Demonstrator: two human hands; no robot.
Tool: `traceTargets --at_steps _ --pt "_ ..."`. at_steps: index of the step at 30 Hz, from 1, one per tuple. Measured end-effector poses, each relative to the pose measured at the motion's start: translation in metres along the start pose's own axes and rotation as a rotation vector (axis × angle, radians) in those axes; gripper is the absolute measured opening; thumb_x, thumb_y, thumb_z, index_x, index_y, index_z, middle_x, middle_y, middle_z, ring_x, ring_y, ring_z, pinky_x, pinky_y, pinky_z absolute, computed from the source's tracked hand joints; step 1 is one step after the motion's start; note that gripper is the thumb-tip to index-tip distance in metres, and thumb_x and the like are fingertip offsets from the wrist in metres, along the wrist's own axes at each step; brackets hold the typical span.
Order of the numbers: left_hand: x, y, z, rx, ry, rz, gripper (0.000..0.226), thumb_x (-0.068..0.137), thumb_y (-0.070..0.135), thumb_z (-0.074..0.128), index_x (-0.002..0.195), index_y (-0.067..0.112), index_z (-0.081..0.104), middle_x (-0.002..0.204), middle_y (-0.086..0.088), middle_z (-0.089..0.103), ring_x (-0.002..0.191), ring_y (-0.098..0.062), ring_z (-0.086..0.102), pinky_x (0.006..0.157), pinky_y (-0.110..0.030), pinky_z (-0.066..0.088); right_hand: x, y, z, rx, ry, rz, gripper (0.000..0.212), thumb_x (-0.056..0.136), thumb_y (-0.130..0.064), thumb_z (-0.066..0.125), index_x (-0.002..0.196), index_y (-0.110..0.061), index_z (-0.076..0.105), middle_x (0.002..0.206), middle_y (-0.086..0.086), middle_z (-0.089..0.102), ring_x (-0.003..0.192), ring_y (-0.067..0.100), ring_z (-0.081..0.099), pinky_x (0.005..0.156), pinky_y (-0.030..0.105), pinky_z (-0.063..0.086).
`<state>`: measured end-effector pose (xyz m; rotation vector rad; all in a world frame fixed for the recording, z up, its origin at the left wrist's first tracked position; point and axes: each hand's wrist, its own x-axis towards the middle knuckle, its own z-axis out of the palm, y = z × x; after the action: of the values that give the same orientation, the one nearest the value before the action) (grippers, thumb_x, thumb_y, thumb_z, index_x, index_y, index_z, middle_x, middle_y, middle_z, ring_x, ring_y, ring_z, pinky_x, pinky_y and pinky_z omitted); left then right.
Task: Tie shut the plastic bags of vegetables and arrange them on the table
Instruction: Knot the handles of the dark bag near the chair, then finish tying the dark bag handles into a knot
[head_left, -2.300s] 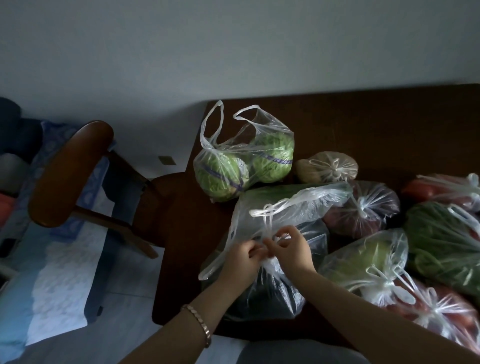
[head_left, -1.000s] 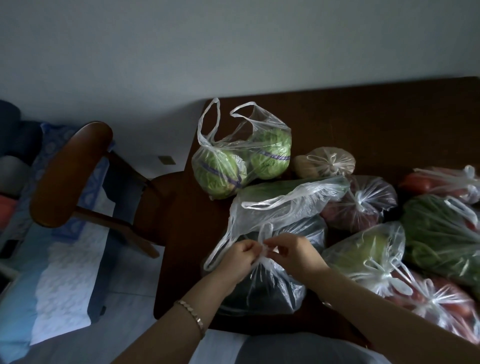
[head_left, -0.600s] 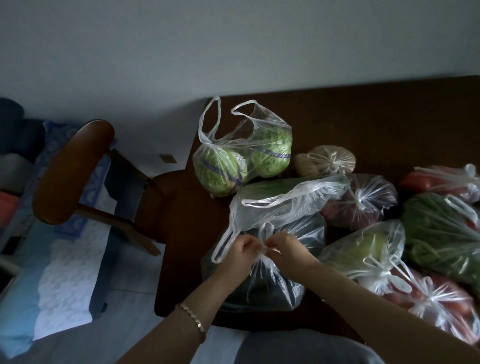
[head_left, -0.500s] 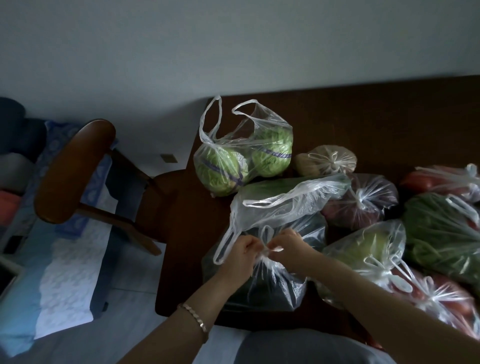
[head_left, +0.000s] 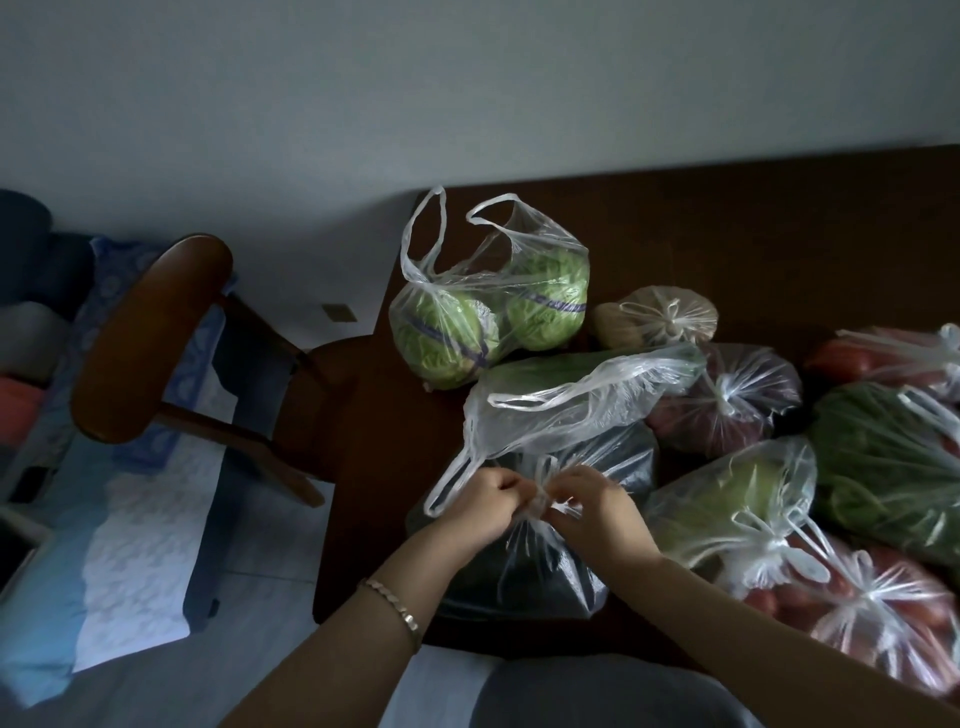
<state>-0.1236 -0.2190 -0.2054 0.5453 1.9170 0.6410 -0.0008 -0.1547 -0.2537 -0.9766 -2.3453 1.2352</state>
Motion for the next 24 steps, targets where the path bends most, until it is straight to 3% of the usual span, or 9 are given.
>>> traceTargets --at_steps 4,5,8,11,13,16,17,21,24 --pt "-0.001 -0.001 0.002 -0.076 -0.009 -0.090 0.018 0.094 0.022 0.049 0.102 0.012 0.062 0.078 0.004 0.061 0.066 -0.004 0.054 0.051 -0.011 0.041 -0.003 -0.003 -0.004 -0.197 0.089 -0.344 0.019 0.075 -0.027 0.059 0.094 -0.031 0.059 0.069 0.000 0.066 0.052 0.016 0.060 0.043 0.022 0.049" --pt "-0.001 -0.001 0.001 -0.109 -0.018 -0.107 0.018 0.094 0.020 0.049 0.101 0.010 0.063 0.080 0.001 0.062 0.067 -0.006 0.056 0.052 -0.012 0.043 -0.001 -0.001 -0.004 -0.280 0.083 -0.438 0.022 0.076 -0.024 0.057 0.096 -0.033 0.057 0.068 0.000 0.064 0.049 0.016 0.058 0.041 0.020 0.046" --pt "0.000 -0.003 -0.004 -0.159 -0.058 -0.118 0.013 0.091 0.017 0.054 0.092 0.010 0.065 0.090 -0.010 0.066 0.072 -0.013 0.057 0.070 -0.024 0.046 0.008 0.001 -0.009 -0.407 0.075 -0.607 0.024 0.074 -0.018 0.057 0.096 -0.028 0.056 0.070 0.001 0.059 0.054 0.017 0.056 0.045 0.023 0.046" --pt "0.001 -0.003 -0.004 -0.211 -0.012 -0.110 0.018 0.091 0.014 0.054 0.103 0.002 0.060 0.085 -0.009 0.062 0.061 -0.008 0.051 0.052 -0.016 0.040 0.015 -0.003 -0.013 -0.493 0.002 -0.691 0.019 0.072 -0.024 0.050 0.090 -0.024 0.056 0.073 -0.002 0.058 0.062 0.014 0.057 0.051 0.022 0.047" --pt "0.000 -0.004 -0.003 -0.227 0.019 -0.108 0.022 0.092 0.013 0.053 0.111 0.001 0.052 0.084 -0.002 0.058 0.069 -0.006 0.054 0.048 -0.013 0.043 0.016 -0.003 -0.015 -0.481 -0.086 -0.712 0.013 0.074 -0.027 0.047 0.084 -0.024 0.055 0.073 -0.005 0.060 0.060 0.012 0.058 0.048 0.019 0.046" --pt "0.000 -0.010 0.000 -0.175 0.061 -0.097 0.017 0.093 0.013 0.050 0.108 0.005 0.052 0.087 -0.001 0.058 0.072 -0.004 0.053 0.055 -0.013 0.046 0.008 0.003 -0.017 -0.385 -0.181 -0.657 0.015 0.076 -0.030 0.050 0.069 -0.022 0.061 0.072 -0.005 0.060 0.054 0.011 0.057 0.040 0.018 0.042" --pt "0.001 -0.012 0.001 -0.154 0.090 -0.094 0.014 0.093 0.013 0.051 0.104 0.006 0.055 0.093 -0.005 0.061 0.074 -0.006 0.055 0.063 -0.014 0.047 0.005 0.005 -0.018 -0.376 -0.193 -0.621 0.018 0.077 -0.033 0.050 0.068 -0.022 0.062 0.072 -0.005 0.060 0.053 0.011 0.056 0.040 0.017 0.041" --pt "0.009 -0.013 0.008 -0.171 0.186 -0.138 0.019 0.091 0.010 0.053 0.104 -0.003 0.058 0.111 -0.023 0.063 0.097 -0.030 0.060 0.095 -0.039 0.046 0.000 0.010 -0.016 -0.370 -0.243 -0.527 0.023 0.076 -0.037 0.049 0.068 -0.021 0.063 0.072 -0.005 0.059 0.053 0.011 0.056 0.041 0.016 0.039" --pt "0.013 -0.011 0.006 -0.117 0.190 -0.098 0.019 0.092 0.017 0.052 0.103 0.003 0.059 0.101 -0.015 0.063 0.086 -0.019 0.059 0.082 -0.031 0.051 0.005 0.007 -0.020 -0.306 -0.268 -0.382 0.026 0.075 -0.045 0.046 0.075 -0.022 0.061 0.078 -0.004 0.060 0.058 0.017 0.059 0.051 0.020 0.040"
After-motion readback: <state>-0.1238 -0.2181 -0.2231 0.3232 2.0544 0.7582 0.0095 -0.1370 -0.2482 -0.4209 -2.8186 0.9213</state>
